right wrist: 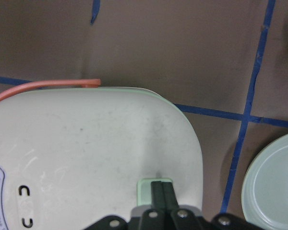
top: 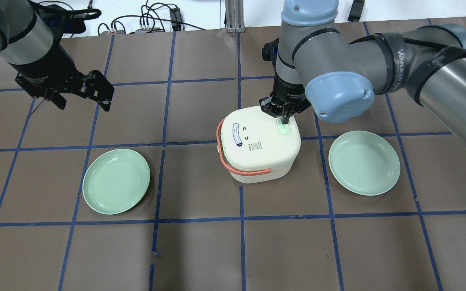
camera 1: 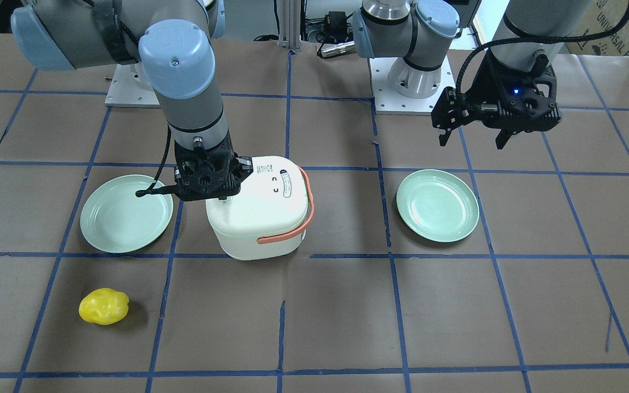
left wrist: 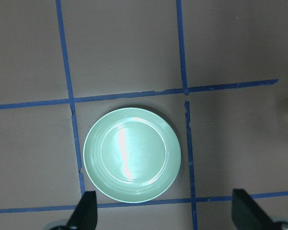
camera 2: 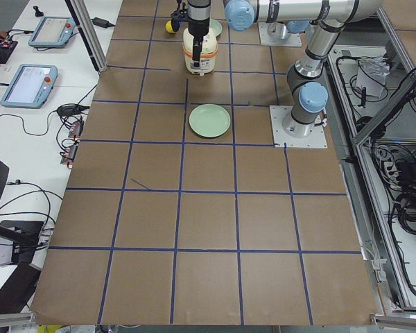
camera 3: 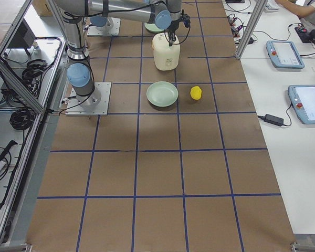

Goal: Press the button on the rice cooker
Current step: 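Press down on the rice cooker lid button with the right gripper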

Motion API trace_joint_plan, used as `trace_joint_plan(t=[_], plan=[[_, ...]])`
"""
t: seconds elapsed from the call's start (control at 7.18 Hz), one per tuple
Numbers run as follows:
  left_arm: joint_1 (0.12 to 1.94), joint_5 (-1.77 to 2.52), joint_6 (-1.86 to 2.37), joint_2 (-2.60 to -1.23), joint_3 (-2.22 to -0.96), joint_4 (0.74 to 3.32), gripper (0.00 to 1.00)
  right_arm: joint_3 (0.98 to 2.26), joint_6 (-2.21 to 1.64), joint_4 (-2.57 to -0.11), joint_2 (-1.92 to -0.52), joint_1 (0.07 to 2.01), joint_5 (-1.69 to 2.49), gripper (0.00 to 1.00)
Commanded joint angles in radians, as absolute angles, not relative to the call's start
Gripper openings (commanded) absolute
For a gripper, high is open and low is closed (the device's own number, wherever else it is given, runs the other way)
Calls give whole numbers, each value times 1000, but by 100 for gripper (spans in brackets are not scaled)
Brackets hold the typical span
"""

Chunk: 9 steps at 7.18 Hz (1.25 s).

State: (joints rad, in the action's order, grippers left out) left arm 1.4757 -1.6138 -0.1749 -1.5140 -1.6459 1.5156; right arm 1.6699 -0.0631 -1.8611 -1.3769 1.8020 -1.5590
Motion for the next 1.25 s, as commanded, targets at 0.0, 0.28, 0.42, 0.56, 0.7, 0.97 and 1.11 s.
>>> trace_joint_plan(t=[0.0,0.28,0.42,0.56,0.7,0.97,1.11], plan=[[1476,-1614,-175,-1514,-1646,1516,100,1672,-64,-1861,-1374,1804,-1560,7],[1476,-1614,-175,-1514,-1646,1516,100,1672,-63,-1859,-1374,1804,-1560,7],[1476,-1614,-175,-1514,-1646,1516,100,1672,-64,-1861,-1373,1804,-1560,7],[1476,-1614,-175,-1514,-1646,1516,100,1672,-63,-1861,-1373,1804,-1560,7],[1476,-1614,-175,-1514,-1646,1516,100,1674,-66,-1861,-1371,1804,-1560,7],[1476,-1614,-175,-1514,-1646,1516,100,1712,-66,-1868,-1379,1805,-1557,7],[1476,-1614,-175,-1514,-1646,1516,100,1713,-66,-1871,-1381,1805,-1555,7]])
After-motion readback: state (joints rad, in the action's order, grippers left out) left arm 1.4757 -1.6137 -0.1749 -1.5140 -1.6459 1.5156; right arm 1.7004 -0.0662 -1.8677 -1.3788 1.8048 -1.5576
